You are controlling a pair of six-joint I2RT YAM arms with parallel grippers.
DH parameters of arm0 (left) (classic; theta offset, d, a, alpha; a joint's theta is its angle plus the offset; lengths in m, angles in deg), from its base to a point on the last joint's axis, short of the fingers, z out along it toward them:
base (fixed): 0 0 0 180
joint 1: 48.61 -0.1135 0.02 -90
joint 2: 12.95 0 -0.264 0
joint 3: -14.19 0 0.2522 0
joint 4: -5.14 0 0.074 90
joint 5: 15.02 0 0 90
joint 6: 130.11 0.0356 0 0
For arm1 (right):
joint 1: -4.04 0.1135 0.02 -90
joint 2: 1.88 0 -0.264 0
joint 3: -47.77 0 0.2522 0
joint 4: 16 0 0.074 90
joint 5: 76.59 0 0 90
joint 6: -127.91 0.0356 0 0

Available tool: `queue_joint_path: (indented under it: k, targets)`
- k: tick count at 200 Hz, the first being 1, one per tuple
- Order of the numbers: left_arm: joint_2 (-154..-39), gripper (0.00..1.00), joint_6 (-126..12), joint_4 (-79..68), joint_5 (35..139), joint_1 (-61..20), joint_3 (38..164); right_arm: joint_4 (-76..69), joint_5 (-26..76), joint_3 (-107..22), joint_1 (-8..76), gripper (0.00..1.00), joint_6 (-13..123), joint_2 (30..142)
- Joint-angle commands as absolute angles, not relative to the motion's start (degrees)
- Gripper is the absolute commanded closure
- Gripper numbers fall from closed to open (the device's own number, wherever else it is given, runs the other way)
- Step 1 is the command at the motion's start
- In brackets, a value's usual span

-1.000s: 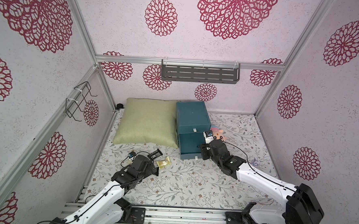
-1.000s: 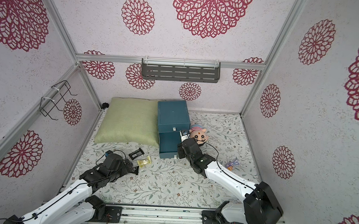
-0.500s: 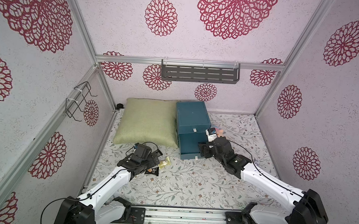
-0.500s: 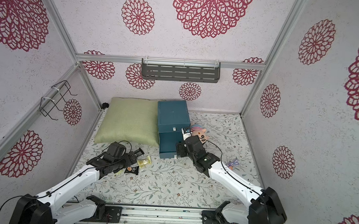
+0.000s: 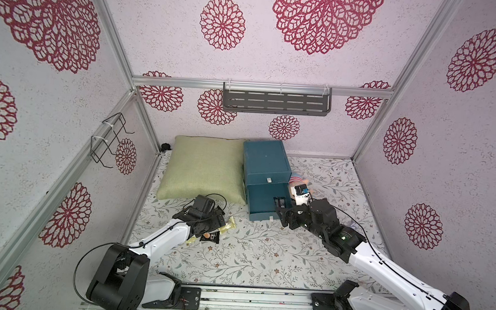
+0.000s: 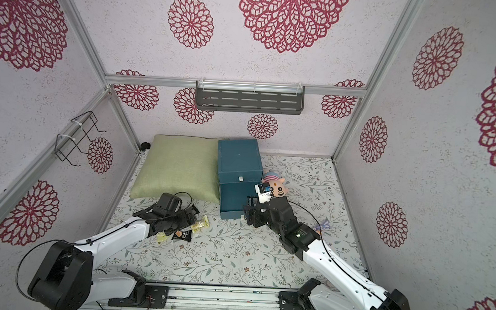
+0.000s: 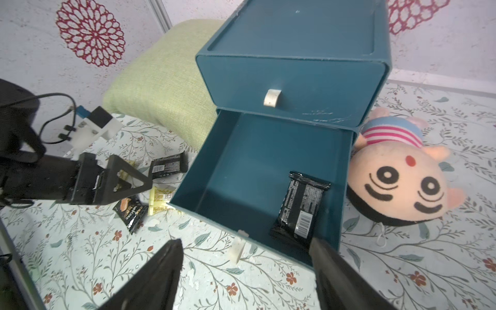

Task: Place the cookies into the drawer by color
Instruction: Move the cookie to the center of the board.

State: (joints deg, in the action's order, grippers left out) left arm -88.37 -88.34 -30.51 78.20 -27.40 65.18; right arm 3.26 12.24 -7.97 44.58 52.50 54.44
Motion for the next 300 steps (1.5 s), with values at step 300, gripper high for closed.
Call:
queue_joint_path:
  k: [300]
  targets:
    - [-75.8,0.06,-99.7,-21.0,83.4,-14.0,49.3,-4.7,16.9,0.1,57.8,0.21,54.2,55.8]
